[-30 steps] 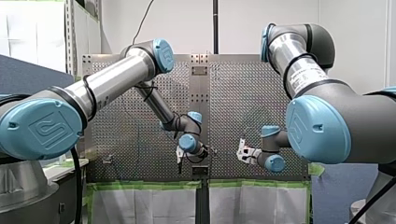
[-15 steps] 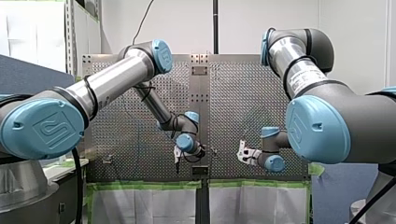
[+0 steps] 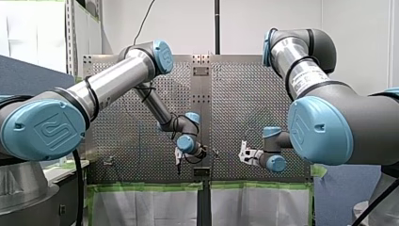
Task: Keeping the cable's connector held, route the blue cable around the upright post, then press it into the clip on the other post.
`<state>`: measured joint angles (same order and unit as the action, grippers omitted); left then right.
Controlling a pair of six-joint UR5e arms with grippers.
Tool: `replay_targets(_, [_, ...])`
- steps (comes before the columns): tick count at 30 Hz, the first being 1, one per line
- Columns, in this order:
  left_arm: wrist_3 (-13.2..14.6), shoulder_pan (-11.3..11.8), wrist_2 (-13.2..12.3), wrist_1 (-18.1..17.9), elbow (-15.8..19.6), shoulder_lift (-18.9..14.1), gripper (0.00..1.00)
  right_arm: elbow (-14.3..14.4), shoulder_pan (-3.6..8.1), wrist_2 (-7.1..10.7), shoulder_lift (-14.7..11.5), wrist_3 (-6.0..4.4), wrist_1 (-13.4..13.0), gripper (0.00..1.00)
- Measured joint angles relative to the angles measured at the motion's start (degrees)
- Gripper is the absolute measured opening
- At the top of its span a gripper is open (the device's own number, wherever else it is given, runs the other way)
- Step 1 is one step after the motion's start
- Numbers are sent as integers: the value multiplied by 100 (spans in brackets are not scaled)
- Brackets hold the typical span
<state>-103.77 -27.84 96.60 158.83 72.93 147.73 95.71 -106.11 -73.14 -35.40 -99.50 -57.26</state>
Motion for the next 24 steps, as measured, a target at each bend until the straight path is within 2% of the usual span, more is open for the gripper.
replay_targets(2, [11, 1, 66, -44, 0, -1, 42, 0, -1, 5, 0, 9, 10, 0])
replay_targets(7, [183, -23, 304, -64, 0, -4, 42, 2, -1, 9, 1, 22, 27, 0])
replay_targets(12, [474, -37, 155, -28, 0, -4, 46, 0, 0, 10, 1, 26, 33, 0])
replay_targets(13, [514, -40, 114, -16, 0, -4, 52, 0, 0, 9, 1, 26, 36, 0])
replay_targets(14, [547, -43, 80, -3, 0, -4, 81, 1, -1, 10, 1, 25, 39, 0])
replay_targets(15, [586, -50, 53, 20, 0, -4, 81, 1, -1, 10, 1, 25, 41, 0])
replay_targets(16, [617, -56, 46, 44, 0, -4, 93, 0, -1, 10, 1, 26, 43, 0])
replay_targets(17, [653, -63, 50, 74, 0, -4, 100, 1, -1, 10, 1, 28, 44, 0])
replay_targets(24, [989, -123, 259, 402, 0, -3, 100, 2, 0, 12, 1, 33, 60, 0])
